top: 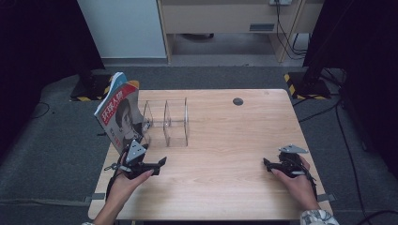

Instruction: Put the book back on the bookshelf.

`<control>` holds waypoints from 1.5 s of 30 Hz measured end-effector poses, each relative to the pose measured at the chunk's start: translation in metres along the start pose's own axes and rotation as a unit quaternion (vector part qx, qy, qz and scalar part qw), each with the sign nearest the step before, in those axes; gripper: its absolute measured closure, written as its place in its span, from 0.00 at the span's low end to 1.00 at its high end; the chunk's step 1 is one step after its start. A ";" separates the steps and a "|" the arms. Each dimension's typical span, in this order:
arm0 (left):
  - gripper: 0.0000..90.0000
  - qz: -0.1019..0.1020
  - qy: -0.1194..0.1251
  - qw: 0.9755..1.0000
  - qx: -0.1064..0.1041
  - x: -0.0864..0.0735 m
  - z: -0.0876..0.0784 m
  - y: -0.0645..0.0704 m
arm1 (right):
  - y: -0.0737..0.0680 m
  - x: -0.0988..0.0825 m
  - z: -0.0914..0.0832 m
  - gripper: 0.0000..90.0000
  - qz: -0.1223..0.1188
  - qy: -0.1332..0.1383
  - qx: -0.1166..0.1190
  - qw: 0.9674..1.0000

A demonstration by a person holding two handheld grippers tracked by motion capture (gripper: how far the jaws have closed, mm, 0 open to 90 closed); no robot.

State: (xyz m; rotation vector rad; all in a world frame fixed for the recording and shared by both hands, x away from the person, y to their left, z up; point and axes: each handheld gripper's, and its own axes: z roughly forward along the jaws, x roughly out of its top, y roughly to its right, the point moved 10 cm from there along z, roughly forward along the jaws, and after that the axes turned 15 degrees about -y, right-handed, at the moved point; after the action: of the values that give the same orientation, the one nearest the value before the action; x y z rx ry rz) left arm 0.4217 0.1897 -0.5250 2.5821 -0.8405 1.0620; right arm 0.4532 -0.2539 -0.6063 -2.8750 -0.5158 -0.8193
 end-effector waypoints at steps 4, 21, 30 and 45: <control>0.09 0.007 -0.002 1.000 -0.006 0.007 0.007 0.007 | 0.000 0.000 0.000 0.18 -0.001 0.000 0.000 1.000; 0.08 0.037 -0.023 0.998 -0.039 0.029 0.045 0.050 | 0.000 0.000 0.000 0.18 -0.003 0.001 0.000 1.000; 0.06 0.060 -0.044 0.996 -0.057 0.031 0.065 0.079 | 0.000 0.000 0.000 0.18 -0.004 0.000 0.000 1.000; 0.03 0.087 -0.077 0.989 -0.089 0.030 0.094 0.124 | 0.000 -0.001 0.000 0.15 -0.002 -0.003 0.001 1.000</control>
State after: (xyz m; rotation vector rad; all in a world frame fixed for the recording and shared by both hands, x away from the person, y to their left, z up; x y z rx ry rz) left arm 0.4202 0.0382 -0.5721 2.5008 -1.1598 0.7939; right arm 0.4525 -0.2536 -0.6069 -2.8755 -0.5240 -0.8114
